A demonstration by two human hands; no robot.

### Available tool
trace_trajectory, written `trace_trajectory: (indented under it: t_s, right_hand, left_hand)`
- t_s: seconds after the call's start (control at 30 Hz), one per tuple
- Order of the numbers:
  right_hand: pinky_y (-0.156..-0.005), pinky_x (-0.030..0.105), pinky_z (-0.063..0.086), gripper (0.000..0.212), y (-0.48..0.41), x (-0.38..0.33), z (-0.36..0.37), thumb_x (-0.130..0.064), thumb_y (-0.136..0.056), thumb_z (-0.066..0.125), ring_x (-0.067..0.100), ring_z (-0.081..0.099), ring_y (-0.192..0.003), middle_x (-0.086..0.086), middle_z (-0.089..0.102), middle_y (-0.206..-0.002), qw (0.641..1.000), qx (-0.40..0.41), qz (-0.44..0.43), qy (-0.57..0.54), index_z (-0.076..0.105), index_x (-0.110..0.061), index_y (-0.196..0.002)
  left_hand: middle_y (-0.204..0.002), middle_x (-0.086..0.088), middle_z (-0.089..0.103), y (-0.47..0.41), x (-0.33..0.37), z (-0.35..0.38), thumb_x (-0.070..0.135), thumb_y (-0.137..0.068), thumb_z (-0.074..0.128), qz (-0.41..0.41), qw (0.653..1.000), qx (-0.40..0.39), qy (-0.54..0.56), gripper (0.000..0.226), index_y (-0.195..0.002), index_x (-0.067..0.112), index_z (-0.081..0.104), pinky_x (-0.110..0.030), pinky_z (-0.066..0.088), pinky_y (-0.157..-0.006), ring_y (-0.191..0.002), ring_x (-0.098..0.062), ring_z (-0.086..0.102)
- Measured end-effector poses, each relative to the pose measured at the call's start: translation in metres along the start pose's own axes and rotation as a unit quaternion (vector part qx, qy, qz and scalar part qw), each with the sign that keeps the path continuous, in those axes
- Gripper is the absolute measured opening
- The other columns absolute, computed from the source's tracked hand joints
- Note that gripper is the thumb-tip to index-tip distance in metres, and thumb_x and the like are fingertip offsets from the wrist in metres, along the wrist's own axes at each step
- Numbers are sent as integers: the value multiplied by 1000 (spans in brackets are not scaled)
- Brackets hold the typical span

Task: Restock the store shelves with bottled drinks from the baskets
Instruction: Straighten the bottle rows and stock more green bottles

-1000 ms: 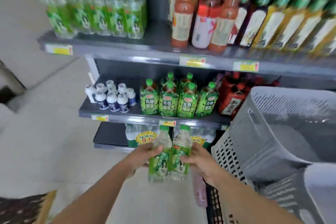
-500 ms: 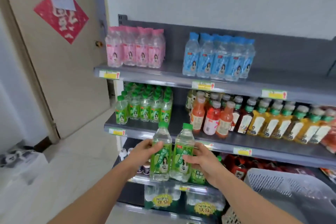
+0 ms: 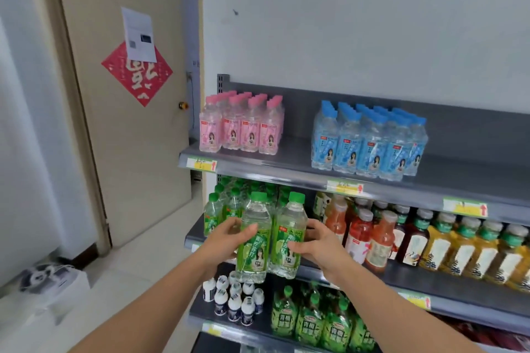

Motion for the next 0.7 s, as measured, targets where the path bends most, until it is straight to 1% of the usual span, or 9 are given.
trace_trajectory:
  t_s: [0.13, 0.2, 0.27, 0.33, 0.37, 0.43, 0.53, 0.6, 0.7]
  right_hand:
    - [-94, 45, 52, 61, -39, 2, 9, 2, -65, 84, 25, 64, -104, 5, 63, -114, 999, -10, -8, 40, 57, -18, -117]
    - [-94, 45, 52, 62, -59, 5, 14, 0, -64, 85, 22, 62, -105, 3, 63, -115, 998, -6, -9, 57, 57, -20, -117]
    - [-83, 35, 54, 60, -77, 10, 21, 0, -66, 84, 16, 61, -100, 0, 62, -112, 998, -2, -9, 69, 58, -19, -116]
    - [-68, 19, 46, 58, -92, 13, 31, 2, -68, 83, 7, 58, -93, -4, 62, -107, 997, -6, -10, 81, 57, -17, -117]
    - [-65, 15, 43, 60, -100, 15, 37, 3, -68, 82, 6, 57, -91, -5, 61, -105, 996, -6, -11, 85, 56, -15, -118]
    - [-64, 14, 41, 65, -119, 22, 48, 4, -67, 83, 10, 57, -93, -5, 60, -105, 995, 2, -9, 95, 55, -13, -123]
    - [-68, 19, 42, 69, -144, 34, 67, 5, -66, 83, 13, 57, -95, -7, 58, -102, 994, 18, 5, 106, 54, -11, -126]
    - [-72, 22, 44, 72, -161, 42, 80, 5, -65, 83, 15, 59, -96, -4, 60, -107, 993, 32, 13, 115, 53, -11, -128]
    - [-82, 29, 49, 74, -186, 52, 97, 3, -65, 83, 19, 61, -100, 2, 60, -118, 989, 51, 17, 137, 51, -11, -131]
  left_hand:
    - [-133, -2, 53, -16, -6, -21, 83, -45, 69, 6, 1000, 29, -3, 116, -134, 12, 44, -29, 48, -83, -116, -18, 54]
    - [-132, -2, 55, -26, -14, -35, 85, -37, 69, 1, 999, 46, 0, 123, -133, 12, 45, -31, 50, -86, -115, -19, 55]
    - [-134, -2, 54, -36, -25, -50, 84, -40, 70, -9, 998, 56, 8, 118, -134, 17, 46, -37, 50, -94, -116, -19, 56]
    - [-135, -3, 53, -45, -35, -63, 83, -42, 71, -18, 998, 61, 17, 115, -136, 21, 45, -42, 49, -98, -116, -20, 56]
    - [-134, -3, 54, -48, -38, -69, 83, -43, 71, -22, 998, 62, 20, 114, -135, 21, 46, -43, 49, -98, -116, -21, 57]
    - [-129, -4, 58, -55, -44, -80, 80, -48, 71, -29, 997, 65, 22, 103, -129, 20, 50, -44, 49, -98, -114, -22, 58]
    - [-122, -3, 63, -69, -52, -95, 63, -65, 67, -33, 997, 61, 39, 67, -117, 23, 56, -45, 48, -98, -111, -22, 61]
    - [-119, -1, 66, -82, -60, -106, 57, -67, 65, -38, 997, 57, 45, 58, -116, 25, 57, -43, 48, -98, -109, -21, 62]
    - [-117, 1, 67, -102, -70, -123, 56, -70, 67, -37, 997, 49, 51, 55, -115, 25, 58, -42, 48, -97, -108, -20, 62]
Point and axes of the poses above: each hand's wrist, its own y-axis away from the middle knuckle, its own z-axis out of the palm, x = y × z, the point moved 7 cm from there along -y, towards the middle knuckle
